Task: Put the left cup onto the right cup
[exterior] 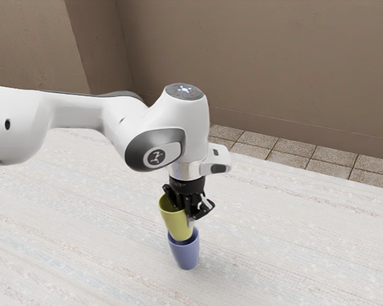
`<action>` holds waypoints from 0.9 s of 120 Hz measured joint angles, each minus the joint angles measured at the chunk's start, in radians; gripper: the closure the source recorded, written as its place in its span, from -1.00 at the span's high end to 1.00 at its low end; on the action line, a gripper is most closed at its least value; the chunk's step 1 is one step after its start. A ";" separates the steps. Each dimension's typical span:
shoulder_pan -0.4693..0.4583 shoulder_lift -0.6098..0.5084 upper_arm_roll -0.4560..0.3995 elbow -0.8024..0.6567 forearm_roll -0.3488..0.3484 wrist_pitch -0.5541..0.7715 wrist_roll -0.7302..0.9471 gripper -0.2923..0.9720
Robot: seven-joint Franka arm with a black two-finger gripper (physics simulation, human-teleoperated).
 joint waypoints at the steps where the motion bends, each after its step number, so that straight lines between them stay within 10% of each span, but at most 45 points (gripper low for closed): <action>1: 0.000 0.000 0.000 0.000 0.000 0.000 0.000 -0.71; 108: -0.011 0.042 0.002 0.004 -0.004 0.014 -0.009 -0.69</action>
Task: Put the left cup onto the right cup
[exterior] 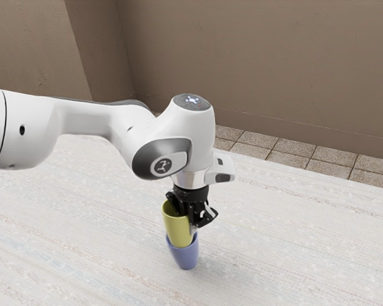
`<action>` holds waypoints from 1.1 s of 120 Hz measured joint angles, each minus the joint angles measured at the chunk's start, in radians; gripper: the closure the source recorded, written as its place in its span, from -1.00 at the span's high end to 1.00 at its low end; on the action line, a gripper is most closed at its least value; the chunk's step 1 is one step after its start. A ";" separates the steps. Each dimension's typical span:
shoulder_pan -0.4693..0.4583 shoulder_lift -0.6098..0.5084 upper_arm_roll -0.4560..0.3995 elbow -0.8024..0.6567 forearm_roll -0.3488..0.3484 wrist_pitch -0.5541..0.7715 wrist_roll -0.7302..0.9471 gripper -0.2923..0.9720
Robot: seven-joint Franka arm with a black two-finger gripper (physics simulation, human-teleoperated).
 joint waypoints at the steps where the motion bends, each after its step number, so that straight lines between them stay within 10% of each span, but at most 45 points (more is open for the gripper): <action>1: 0.000 0.000 0.000 0.000 0.000 0.000 0.000 -0.69; 132: 0.006 0.015 0.010 -0.023 0.045 0.097 -0.007 -0.70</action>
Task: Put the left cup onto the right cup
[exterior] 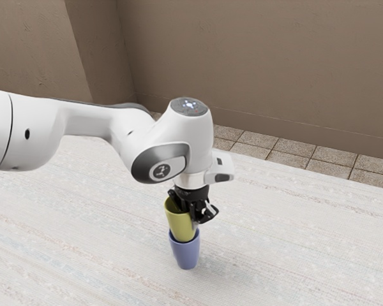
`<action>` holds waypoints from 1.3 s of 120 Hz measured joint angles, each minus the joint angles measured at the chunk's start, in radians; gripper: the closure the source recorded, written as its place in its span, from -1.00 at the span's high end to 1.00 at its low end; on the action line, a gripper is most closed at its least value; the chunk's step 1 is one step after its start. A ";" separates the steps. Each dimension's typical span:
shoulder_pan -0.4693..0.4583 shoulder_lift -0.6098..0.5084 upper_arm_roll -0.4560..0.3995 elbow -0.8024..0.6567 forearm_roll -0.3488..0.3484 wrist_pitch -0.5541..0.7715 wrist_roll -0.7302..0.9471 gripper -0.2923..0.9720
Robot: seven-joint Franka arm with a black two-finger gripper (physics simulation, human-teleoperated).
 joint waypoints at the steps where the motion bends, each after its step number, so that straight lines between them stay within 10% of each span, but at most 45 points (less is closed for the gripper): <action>1: 0.000 0.000 0.000 0.000 0.000 0.000 0.000 -0.70; 45: -0.001 0.001 0.000 -0.002 0.001 0.004 -0.011 -0.69; 88: -0.003 0.002 0.001 0.003 -0.011 0.005 -0.006 0.24; 156: -0.002 -0.027 0.002 0.006 -0.012 -0.006 -0.001 0.49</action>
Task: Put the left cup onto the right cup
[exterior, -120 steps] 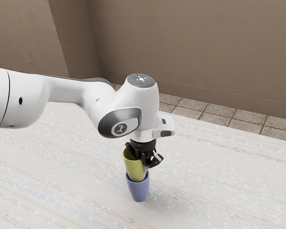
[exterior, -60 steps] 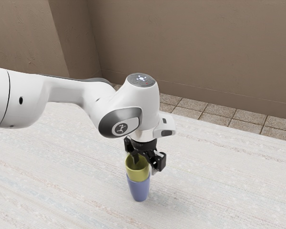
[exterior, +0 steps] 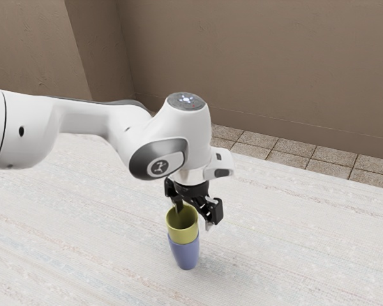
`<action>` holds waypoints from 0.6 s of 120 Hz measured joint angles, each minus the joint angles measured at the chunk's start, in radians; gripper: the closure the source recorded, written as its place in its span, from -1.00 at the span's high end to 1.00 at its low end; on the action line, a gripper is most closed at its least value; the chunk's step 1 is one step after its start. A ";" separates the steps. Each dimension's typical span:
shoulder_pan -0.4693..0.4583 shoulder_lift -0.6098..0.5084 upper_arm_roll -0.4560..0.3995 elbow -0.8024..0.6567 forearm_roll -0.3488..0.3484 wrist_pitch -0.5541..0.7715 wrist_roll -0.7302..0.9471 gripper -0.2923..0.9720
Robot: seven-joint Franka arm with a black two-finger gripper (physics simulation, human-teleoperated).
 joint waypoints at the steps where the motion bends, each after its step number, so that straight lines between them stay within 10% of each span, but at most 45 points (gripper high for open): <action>1: 0.000 -0.001 0.000 0.000 0.000 -0.001 0.000 0.49; 72: -0.017 -0.117 0.004 0.100 -0.005 -0.159 0.017 0.51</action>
